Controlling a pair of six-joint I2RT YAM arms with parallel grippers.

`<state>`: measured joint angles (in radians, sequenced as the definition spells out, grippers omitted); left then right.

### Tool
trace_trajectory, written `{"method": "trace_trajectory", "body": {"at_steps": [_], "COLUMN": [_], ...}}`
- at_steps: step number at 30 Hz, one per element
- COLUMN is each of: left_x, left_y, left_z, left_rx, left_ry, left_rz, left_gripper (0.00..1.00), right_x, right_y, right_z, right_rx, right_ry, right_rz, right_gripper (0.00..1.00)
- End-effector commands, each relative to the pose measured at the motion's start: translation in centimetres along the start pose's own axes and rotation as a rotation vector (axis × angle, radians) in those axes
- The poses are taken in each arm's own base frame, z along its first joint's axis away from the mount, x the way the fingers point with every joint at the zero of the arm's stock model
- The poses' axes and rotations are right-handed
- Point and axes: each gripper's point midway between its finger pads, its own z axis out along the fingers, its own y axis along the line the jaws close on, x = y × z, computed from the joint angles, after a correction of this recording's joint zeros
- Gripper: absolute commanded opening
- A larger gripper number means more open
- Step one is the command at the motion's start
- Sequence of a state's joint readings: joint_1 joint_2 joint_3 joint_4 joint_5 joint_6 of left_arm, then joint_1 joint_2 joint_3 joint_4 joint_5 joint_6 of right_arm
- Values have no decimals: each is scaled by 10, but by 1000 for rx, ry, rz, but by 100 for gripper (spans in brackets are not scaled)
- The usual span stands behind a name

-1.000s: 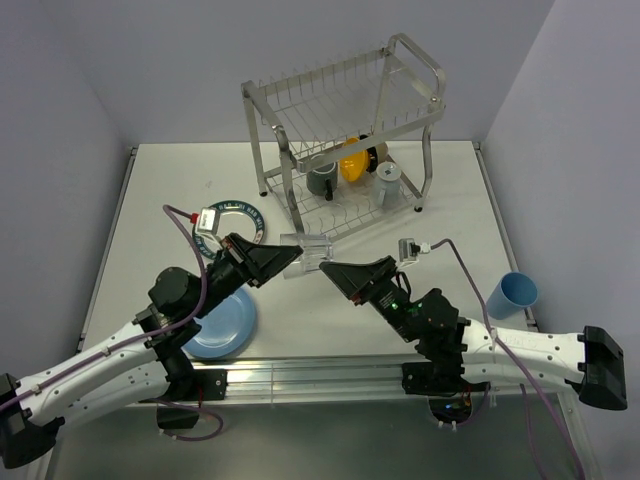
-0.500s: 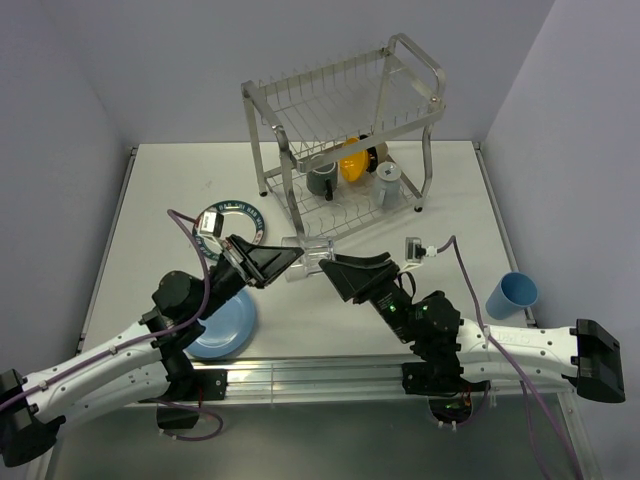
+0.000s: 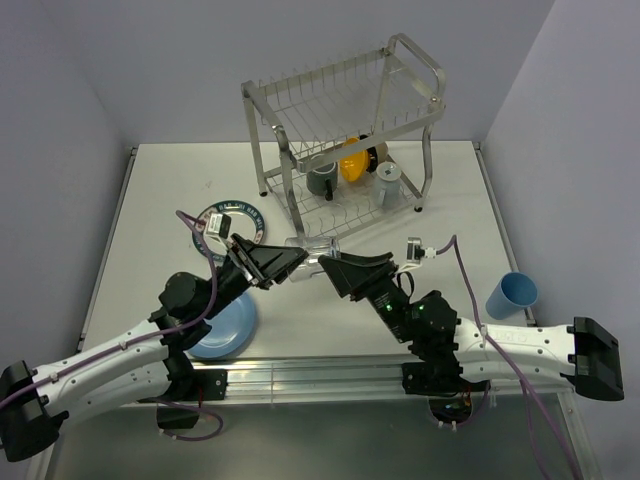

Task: Load the mixed dishes into the dish rack

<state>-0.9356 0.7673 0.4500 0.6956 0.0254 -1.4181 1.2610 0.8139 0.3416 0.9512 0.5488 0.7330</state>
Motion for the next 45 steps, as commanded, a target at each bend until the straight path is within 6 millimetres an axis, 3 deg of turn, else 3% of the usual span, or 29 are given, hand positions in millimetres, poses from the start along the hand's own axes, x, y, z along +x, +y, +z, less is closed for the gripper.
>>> {"method": "trace_trajectory", "body": {"at_steps": [1,2,3,4,6,7,8,9,10,11,14,15,16,18,19,20,22,23,25,26,27,29,32,38,39,45], "left_x": [8,7,8,1,-9,-20,-31,-38,-41,-55,-58,-56,-54,-51,-50,-49,-49,-48,-47,-46,-46,-44,-40,-33,-32,-26], "left_y": [-26,-25,-9,-8,2,34,31,43,70,68,82,85,90,96,98,104,109,112,114,117,118,121,129,142,144,150], "left_z": [-4,-5,-6,-9,-12,-24,-27,-35,-54,-59,-68,-68,-67,-67,-68,-71,-74,-75,-76,-78,-78,-78,-78,-75,-74,-73], "left_rx": [101,91,16,-11,-114,-286,-344,-433,-586,-634,-742,-753,-769,-781,-785,-798,-801,-807,-805,-811,-811,-811,-822,-844,-847,-838], "left_ry": [49,44,46,11,-30,-87,-125,-151,-157,-222,-213,-198,-182,-165,-164,-161,-163,-162,-159,-153,-149,-139,-120,-81,-74,-44], "left_rz": [-18,-11,8,22,78,113,136,161,193,215,260,269,272,278,275,276,278,279,279,281,285,288,294,302,303,300], "left_gripper": [57,71,81,99,99,99,99,99,99,99,99,99,99,96,96,96,95,95,94,94,94,94,93,92,92,92], "right_x": [-15,-14,-15,-18,-18,-22,-18,-28,-31,-31,-54,-50,-68,-69,-81,-86,-88,-95,-91,-97,-99,-105,-106,-102,-99,-98], "right_y": [2,-2,-8,-16,-34,-42,-56,-63,-71,-81,-115,-125,-141,-155,-165,-164,-182,-176,-193,-188,-200,-198,-224,-255,-268,-297], "right_z": [7,7,6,6,4,3,0,2,2,2,7,10,13,22,24,32,40,51,60,70,74,86,99,116,116,119], "right_rx": [34,49,73,116,198,233,281,315,339,368,457,460,500,514,538,528,560,547,575,565,591,586,661,750,784,867], "right_ry": [-60,-59,-54,-67,-46,-59,-35,-56,-58,-45,-83,-51,-87,-57,-76,-81,-51,-61,-17,-26,-18,-19,23,90,112,158], "right_rz": [-50,-57,-79,-87,-146,-170,-215,-238,-270,-298,-339,-345,-347,-368,-387,-395,-449,-463,-512,-523,-542,-566,-604,-681,-701,-770], "right_gripper": [0,0,0,0,0,0,0,0,0,0,0,0,0,0,0,0,0,0,0,0,0,0,0,0,0,0]}}
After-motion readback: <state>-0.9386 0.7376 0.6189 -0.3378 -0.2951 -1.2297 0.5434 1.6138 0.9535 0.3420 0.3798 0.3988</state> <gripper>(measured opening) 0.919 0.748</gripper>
